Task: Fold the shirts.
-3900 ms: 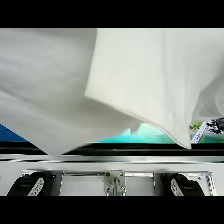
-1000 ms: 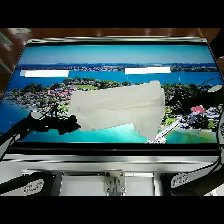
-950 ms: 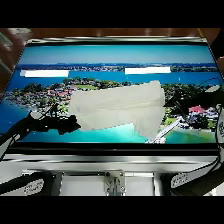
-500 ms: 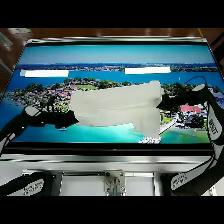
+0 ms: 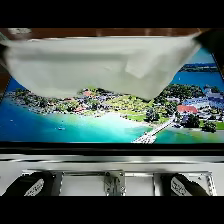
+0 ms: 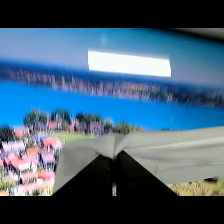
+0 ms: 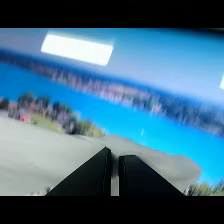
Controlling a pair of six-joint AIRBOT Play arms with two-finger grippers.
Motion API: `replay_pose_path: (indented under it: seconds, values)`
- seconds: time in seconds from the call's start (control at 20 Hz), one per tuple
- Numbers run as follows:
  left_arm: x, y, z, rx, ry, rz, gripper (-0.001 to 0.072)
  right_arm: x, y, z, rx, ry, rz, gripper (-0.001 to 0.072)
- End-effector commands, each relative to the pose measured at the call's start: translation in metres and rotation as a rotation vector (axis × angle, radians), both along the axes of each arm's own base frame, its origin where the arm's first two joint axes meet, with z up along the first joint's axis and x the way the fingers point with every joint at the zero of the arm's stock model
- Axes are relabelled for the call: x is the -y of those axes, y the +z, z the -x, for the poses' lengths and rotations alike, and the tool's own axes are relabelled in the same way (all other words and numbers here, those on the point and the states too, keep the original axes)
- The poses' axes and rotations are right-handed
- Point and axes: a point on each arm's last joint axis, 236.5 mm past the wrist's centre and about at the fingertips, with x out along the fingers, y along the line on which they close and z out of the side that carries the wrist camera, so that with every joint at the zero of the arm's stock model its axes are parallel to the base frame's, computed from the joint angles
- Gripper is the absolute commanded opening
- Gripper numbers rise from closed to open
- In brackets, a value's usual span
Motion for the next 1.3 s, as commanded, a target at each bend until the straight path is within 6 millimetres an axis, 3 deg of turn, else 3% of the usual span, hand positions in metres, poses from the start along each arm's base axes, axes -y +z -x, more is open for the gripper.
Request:
replay_pose_path:
  seconds: [0.0,0.1,0.25,0.35,0.45,0.6,0.75,1.0,1.15,1.25]
  values:
    - [-0.010,0.133,0.119,0.371,0.021,0.006,0.0036,-0.003,0.165,0.135,0.529,-0.193,0.046,0.0066]
    - [-0.010,0.141,0.157,0.415,0.015,0.007,0.0036,-0.001,0.175,0.179,0.555,-0.261,0.041,0.0067]
    - [-0.010,0.127,0.176,0.369,0.011,-0.014,0.0036,0.015,0.158,0.206,0.482,-0.366,0.077,0.0066]
    - [-0.012,0.099,0.168,0.249,0.015,-0.044,0.0036,0.024,0.135,0.201,0.385,-0.394,0.112,0.0067]
    - [-0.019,0.072,0.149,0.154,0.034,-0.092,0.0036,0.028,0.101,0.181,0.238,-0.376,0.134,0.0067]
    - [-0.031,0.024,0.102,0.000,0.074,-0.142,0.0036,0.040,0.025,0.131,-0.079,-0.324,0.161,0.0067]
    - [-0.029,-0.055,0.038,-0.234,0.059,-0.160,0.0036,0.057,-0.065,0.066,-0.415,-0.270,0.141,0.0066]
    - [-0.024,-0.247,-0.058,-0.724,0.020,-0.188,0.0036,0.081,-0.230,-0.046,-0.801,-0.241,0.015,0.0066]
    - [-0.018,-0.347,-0.094,-0.923,-0.002,-0.177,0.0036,0.071,-0.312,-0.103,-0.887,-0.236,-0.171,0.0067]
    - [-0.014,-0.397,-0.102,-1.028,-0.016,-0.167,0.0036,0.060,-0.344,-0.134,-0.882,-0.226,-0.307,0.0067]
